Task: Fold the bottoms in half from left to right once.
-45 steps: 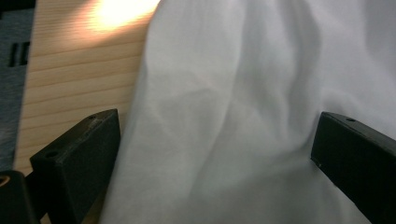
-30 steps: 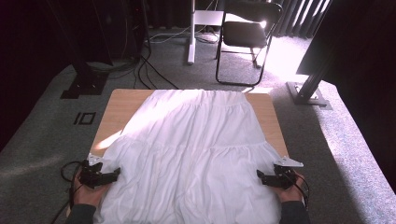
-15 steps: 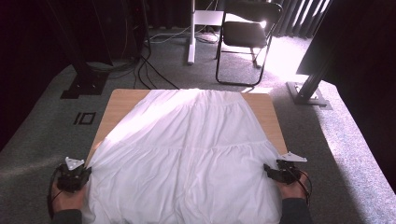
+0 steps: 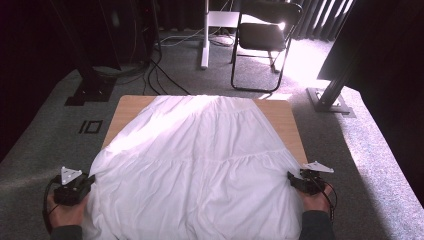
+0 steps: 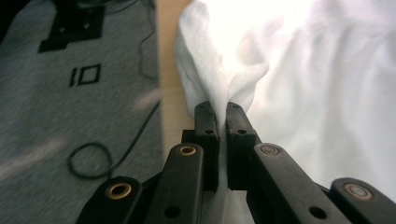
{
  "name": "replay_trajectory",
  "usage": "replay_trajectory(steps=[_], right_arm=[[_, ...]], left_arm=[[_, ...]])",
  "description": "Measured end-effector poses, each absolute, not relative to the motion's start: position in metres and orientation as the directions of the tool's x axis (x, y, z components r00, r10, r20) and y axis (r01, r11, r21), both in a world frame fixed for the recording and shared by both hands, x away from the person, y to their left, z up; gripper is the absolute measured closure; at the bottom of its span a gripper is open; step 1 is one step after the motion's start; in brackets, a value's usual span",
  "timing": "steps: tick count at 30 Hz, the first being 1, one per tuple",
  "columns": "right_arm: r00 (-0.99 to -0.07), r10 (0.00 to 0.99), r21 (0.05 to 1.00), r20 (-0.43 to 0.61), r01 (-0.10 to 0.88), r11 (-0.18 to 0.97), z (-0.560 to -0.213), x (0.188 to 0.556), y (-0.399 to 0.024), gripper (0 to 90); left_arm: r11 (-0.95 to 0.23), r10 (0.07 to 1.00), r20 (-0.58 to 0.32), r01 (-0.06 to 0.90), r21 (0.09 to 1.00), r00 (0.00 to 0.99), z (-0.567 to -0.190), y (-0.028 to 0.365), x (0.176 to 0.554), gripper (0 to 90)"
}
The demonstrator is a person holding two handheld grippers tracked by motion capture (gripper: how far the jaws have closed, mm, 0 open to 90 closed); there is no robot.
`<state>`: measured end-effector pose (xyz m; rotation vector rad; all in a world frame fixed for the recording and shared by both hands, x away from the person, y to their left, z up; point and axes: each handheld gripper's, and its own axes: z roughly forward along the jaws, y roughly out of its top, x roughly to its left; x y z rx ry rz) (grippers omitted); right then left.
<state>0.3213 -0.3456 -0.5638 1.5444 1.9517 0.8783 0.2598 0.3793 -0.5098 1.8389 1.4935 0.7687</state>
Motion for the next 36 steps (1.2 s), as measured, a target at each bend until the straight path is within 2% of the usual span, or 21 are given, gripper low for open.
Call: replay_trajectory(steps=[5,8,11,14,15,18,20,23,24,26,29,31,32,33,36], right_arm=[[-0.232,0.973,0.748,0.011,0.647,0.146,-0.565,0.32,-0.345,41.8],[-0.229,0.973,0.75,0.012,0.646,0.143,-0.565,0.319,-0.345,41.8],[-0.23,0.973,0.751,0.012,0.645,0.143,-0.565,0.319,-0.345,41.8],[-0.23,0.973,0.753,0.012,0.642,0.143,-0.565,0.318,-0.344,41.8],[-0.231,0.973,0.753,0.012,0.642,0.144,-0.565,0.318,-0.344,41.8],[-0.231,0.973,0.753,0.012,0.642,0.144,-0.565,0.318,-0.344,41.8],[-0.232,0.973,0.754,0.011,0.641,0.145,-0.565,0.318,-0.344,41.8],[-0.231,0.973,0.754,0.012,0.641,0.143,-0.565,0.318,-0.344,41.8],[-0.231,0.973,0.754,0.012,0.641,0.143,-0.565,0.318,-0.344,41.8],[-0.231,0.973,0.753,0.012,0.642,0.143,-0.565,0.318,-0.344,41.8],[-0.23,0.973,0.753,0.012,0.642,0.143,-0.565,0.318,-0.344,41.8],[-0.23,0.973,0.753,0.012,0.643,0.143,-0.565,0.318,-0.344,41.8],[-0.23,0.973,0.753,0.012,0.643,0.143,-0.565,0.318,-0.344,41.8],[-0.23,0.973,0.752,0.013,0.644,0.142,-0.565,0.318,-0.344,41.8],[-0.228,0.973,0.752,0.013,0.643,0.141,-0.565,0.318,-0.344,41.8]], left_arm=[[-0.112,0.962,-0.051,0.557,0.823,0.268,-0.495,0.368,0.26,87.0],[-0.118,0.941,-0.069,0.512,0.851,0.331,-0.481,0.357,0.261,87.0],[-0.131,0.923,-0.071,0.482,0.866,0.378,-0.47,0.347,0.263,87.0],[-0.174,0.881,-0.05,0.421,0.89,0.47,-0.446,0.323,0.268,86.9],[-0.174,0.881,-0.05,0.421,0.89,0.47,-0.446,0.323,0.268,86.9],[-0.222,0.819,-0.025,0.356,0.908,0.574,-0.424,0.293,0.278,86.9],[-0.229,0.8,-0.023,0.341,0.912,0.599,-0.419,0.283,0.282,86.8],[-0.272,0.711,0.0,0.276,0.922,0.703,-0.399,0.239,0.295,86.8],[-0.272,0.711,0.0,0.276,0.922,0.703,-0.399,0.239,0.295,86.8],[-0.293,0.656,0.017,0.234,0.927,0.755,-0.39,0.21,0.3,86.9],[-0.264,0.547,-0.017,0.192,0.945,0.837,-0.383,0.169,0.307,86.9],[-0.289,0.476,-0.018,0.176,0.941,0.879,-0.391,0.125,0.314,86.9],[-0.289,0.476,-0.018,0.176,0.941,0.879,-0.391,0.125,0.314,86.9],[-0.303,0.418,-0.047,0.188,0.934,0.907,-0.405,0.098,0.317,86.9],[-0.339,0.372,-0.08,0.215,0.916,0.925,-0.427,0.075,0.324,86.8]])
